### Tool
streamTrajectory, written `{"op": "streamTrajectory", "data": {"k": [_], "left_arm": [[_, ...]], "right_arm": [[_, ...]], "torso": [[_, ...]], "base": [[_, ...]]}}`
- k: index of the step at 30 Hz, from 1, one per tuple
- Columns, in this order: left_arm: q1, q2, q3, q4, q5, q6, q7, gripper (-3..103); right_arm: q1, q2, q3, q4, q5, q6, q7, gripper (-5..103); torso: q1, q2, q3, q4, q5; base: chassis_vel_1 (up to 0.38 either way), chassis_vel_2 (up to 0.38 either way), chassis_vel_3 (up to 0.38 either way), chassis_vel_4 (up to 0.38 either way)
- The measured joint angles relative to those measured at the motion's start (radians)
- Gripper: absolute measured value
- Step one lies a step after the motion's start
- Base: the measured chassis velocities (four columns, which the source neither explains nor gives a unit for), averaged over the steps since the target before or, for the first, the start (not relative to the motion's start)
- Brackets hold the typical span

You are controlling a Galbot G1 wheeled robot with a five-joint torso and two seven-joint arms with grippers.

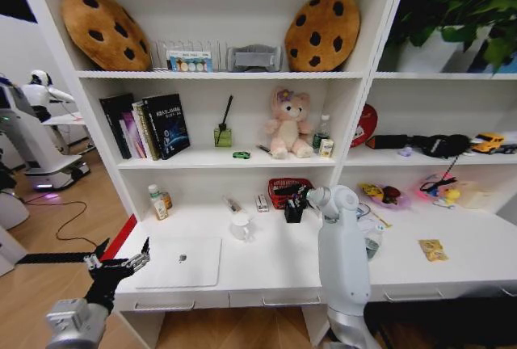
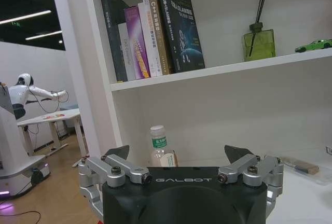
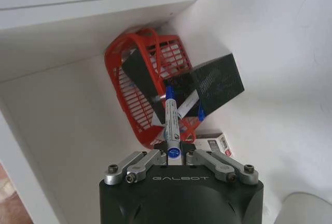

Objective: Organize the objects on the table.

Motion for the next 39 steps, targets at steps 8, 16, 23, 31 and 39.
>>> {"op": "streamTrajectory", "data": {"k": [8, 16, 23, 31, 39], "left_arm": [[0.0, 0.0, 0.0, 0.0, 0.0, 0.0, 0.0, 100], [0.0, 0.0, 0.0, 0.0, 0.0, 0.0, 0.0, 100], [0.0, 0.0, 0.0, 0.0, 0.0, 0.0, 0.0, 100], [0.0, 0.0, 0.0, 0.0, 0.0, 0.0, 0.0, 100], [0.0, 0.0, 0.0, 0.0, 0.0, 0.0, 0.0, 100]], "right_arm": [[0.027, -0.001, 0.053, -0.039, -0.067, 0.005, 0.021, 12], [0.074, -0.003, 0.07, -0.092, -0.152, 0.019, 0.029, 12], [0.069, -0.004, 0.048, -0.082, -0.135, 0.021, 0.008, 12], [0.058, -0.004, -0.033, -0.044, -0.16, 0.042, 0.002, 12], [0.077, -0.004, 0.017, -0.061, -0.128, 0.058, 0.022, 12]], "torso": [[0.0, 0.0, 0.0, -0.0001, 0.0002], [0.0, 0.0, 0.0, 0.0002, 0.0002], [0.0, 0.0, 0.0, 0.0, 0.0002], [0.0, 0.0, 0.0, 0.0003, 0.0], [0.0, 0.0, 0.0, 0.0001, 0.0]], "base": [[0.0, 0.0, 0.0, 0.0], [0.0, 0.0, 0.0, 0.0], [0.0, 0.0, 0.0, 0.0], [0.0, 0.0, 0.0, 0.0], [0.0, 0.0, 0.0, 0.0]]}}
